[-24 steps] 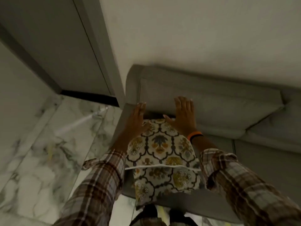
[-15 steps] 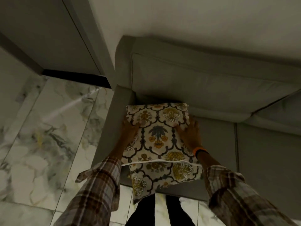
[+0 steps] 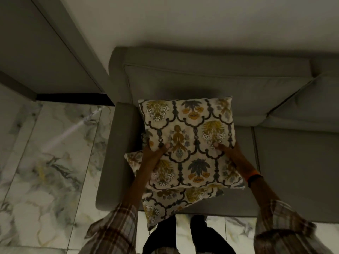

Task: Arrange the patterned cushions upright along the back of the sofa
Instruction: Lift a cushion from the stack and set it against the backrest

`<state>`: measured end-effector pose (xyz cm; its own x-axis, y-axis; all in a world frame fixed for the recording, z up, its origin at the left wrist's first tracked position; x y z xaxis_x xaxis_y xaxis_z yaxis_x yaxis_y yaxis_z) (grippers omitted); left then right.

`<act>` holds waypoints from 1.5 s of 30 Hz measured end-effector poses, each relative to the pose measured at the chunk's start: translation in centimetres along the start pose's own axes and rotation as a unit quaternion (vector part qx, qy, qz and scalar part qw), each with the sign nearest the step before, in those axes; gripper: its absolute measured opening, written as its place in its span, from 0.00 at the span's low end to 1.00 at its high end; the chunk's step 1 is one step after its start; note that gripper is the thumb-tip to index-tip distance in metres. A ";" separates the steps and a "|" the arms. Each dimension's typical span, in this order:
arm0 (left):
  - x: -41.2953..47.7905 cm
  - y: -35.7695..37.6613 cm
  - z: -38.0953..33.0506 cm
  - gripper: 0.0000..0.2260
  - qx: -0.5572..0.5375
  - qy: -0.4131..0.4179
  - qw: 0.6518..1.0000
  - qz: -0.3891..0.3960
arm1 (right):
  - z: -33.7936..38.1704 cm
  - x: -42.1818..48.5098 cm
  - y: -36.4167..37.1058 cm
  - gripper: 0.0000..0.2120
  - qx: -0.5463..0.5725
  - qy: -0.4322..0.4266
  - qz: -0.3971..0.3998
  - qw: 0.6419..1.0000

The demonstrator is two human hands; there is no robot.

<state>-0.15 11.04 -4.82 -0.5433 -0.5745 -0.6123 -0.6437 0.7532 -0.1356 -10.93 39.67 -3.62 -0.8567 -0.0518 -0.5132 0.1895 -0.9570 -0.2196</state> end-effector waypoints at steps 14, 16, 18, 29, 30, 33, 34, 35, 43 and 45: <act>-4.2 29.4 2.5 0.47 0.162 0.134 0.969 0.128 | -4.4 10.6 -27.7 0.53 -0.041 -0.105 -0.130 0.985; -3.8 34.5 3.9 0.46 0.153 0.135 0.971 0.122 | -6.6 13.9 -31.4 0.54 -0.054 -0.126 -0.143 0.980; -2.6 39.1 6.0 0.44 0.158 0.140 0.971 0.113 | -9.3 17.7 -34.9 0.54 -0.063 -0.143 -0.144 0.977; 4.9 48.7 15.0 0.49 0.157 0.123 0.974 0.109 | -17.1 30.1 -39.4 0.52 -0.016 -0.131 -0.113 0.985; 5.1 48.9 15.3 0.50 0.158 0.123 0.974 0.107 | -17.6 30.2 -39.5 0.52 -0.015 -0.122 -0.107 0.987; 5.4 49.3 15.0 0.47 0.149 0.154 0.971 0.105 | -18.3 30.7 -39.7 0.54 -0.015 -0.121 -0.119 0.985; 5.6 49.4 14.9 0.46 0.146 0.168 0.970 0.102 | -18.2 30.7 -39.6 0.55 -0.019 -0.124 -0.119 0.985; 5.6 49.6 14.6 0.46 0.137 0.180 0.969 0.104 | -18.3 30.8 -39.5 0.55 -0.017 -0.128 -0.121 0.984; 2.4 45.7 14.5 0.60 0.255 0.172 0.951 0.028 | -19.7 21.9 -31.3 0.49 -0.013 0.049 -0.284 0.958; 1.5 42.2 14.8 0.56 0.313 0.172 0.934 0.029 | -19.7 18.7 -26.2 0.42 -0.059 0.082 -0.256 0.962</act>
<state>-20.14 46.65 -22.97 -0.7780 -0.5146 -0.3603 -0.2256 0.7641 -0.6043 -22.46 69.34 -23.79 -0.7670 0.4715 -0.4352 -0.1752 -0.8064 -0.5649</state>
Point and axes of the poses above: each hand's wrist, its own x-axis towards the middle knuckle, its own y-axis out of the palm, z = x × y, the point moved 2 cm from there along x, towards the middle knuckle, and after that the axes turned 11 degrees about -z, right-handed, at the moved point
